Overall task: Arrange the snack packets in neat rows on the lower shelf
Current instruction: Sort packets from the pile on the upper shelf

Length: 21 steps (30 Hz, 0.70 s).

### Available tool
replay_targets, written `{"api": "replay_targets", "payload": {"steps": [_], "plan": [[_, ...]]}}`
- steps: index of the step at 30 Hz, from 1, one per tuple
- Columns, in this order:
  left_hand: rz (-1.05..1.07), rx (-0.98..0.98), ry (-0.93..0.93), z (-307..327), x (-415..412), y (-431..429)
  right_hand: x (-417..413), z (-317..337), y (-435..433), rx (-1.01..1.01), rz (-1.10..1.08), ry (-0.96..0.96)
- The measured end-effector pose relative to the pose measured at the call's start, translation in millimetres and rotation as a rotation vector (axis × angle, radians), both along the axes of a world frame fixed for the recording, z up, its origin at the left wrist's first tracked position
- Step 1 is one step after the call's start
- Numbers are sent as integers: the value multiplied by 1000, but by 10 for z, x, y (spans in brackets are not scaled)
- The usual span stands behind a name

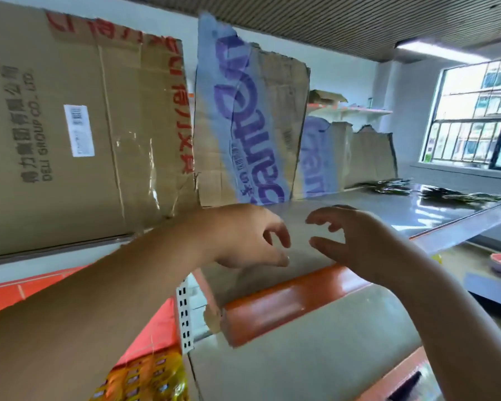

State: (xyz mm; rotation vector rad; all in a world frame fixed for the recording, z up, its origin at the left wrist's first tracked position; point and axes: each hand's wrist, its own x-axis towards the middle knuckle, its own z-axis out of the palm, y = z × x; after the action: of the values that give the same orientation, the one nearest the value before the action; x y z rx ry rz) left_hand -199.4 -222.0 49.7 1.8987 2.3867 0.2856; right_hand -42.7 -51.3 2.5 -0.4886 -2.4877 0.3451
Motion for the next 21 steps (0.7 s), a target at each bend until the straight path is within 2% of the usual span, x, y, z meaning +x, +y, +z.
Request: {"api": "replay_targets", "payload": {"steps": [3, 8, 13, 18, 21], "plan": [[39, -104, 123, 11, 232, 614, 103, -40, 655, -43, 45, -84], [116, -153, 194, -17, 571, 1705, 233, -42, 1837, -7, 98, -160], [160, -163, 209, -6, 809, 2643, 311, 92, 2888, 47, 49, -314], [182, -184, 207, 11, 795, 3446, 227, 259, 3781, 5, 36, -432], [195, -235, 219, 75, 740, 3810, 82, 429, 4206, 67, 37, -438]]}}
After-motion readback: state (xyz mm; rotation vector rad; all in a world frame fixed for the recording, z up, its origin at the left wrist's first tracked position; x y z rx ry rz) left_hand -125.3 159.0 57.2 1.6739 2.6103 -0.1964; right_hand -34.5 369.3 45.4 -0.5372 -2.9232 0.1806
